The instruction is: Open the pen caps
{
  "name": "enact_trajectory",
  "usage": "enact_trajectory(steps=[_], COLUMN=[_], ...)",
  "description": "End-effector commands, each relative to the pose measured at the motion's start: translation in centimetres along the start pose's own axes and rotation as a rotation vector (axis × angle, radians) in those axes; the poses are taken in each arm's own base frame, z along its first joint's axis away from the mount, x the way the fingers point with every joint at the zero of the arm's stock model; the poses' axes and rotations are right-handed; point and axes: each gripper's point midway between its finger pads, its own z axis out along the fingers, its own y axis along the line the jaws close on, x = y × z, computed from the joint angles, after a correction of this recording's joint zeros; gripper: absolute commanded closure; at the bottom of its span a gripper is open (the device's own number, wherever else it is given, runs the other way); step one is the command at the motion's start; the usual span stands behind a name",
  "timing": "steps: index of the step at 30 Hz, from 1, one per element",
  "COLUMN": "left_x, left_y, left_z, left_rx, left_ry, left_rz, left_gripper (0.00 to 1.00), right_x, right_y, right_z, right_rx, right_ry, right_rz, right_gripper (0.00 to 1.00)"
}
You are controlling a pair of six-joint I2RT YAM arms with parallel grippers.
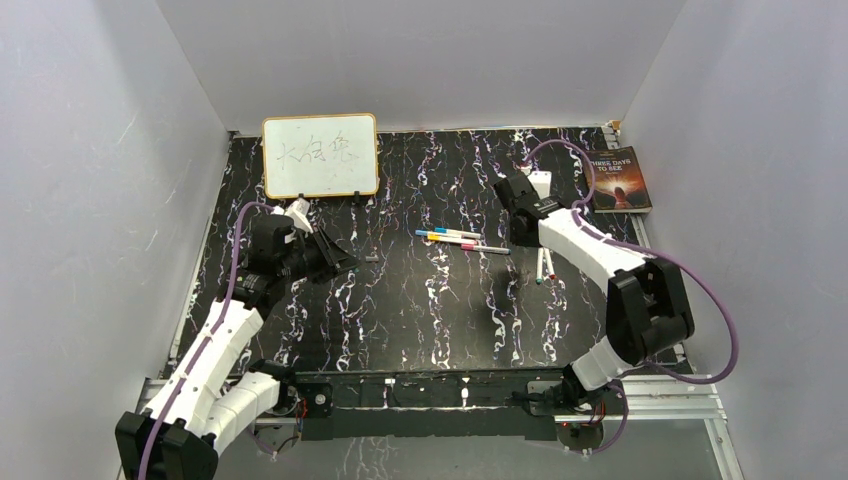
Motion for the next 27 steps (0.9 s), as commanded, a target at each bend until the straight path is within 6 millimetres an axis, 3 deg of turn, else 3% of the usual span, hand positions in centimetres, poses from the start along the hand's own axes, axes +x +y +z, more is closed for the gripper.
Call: enact_trajectory(steps=[1, 9, 15, 27], left_x=[0.5, 0.5, 0.3, 0.6], left_y=[0.0, -0.1, -0.2, 0.0], left_z=[-0.4, -0.2, -0.1, -0.3], left_rx=[0.010, 0.015, 0.016, 0.004], left_ry=[0.013, 0.019, 0.022, 0.028], left_rz=[-0.001, -0.004, -0.003, -0.003], left_gripper=[1.00, 1.00, 1.00, 1.00], right_x=[-1.7, -0.1, 1.7, 4.5], right_y=[-2.0, -2.7, -2.3, -3.2], right_z=[0.8, 3.0, 4.4, 6.0], right_rx=[0.132, 0.213, 0.199, 0.212], right_ry=[-0.055, -0.004, 0.052, 0.132], right_rz=[-0.011, -0.089, -0.113, -0.107], right_gripper=[1.00, 1.00, 0.93, 0.89])
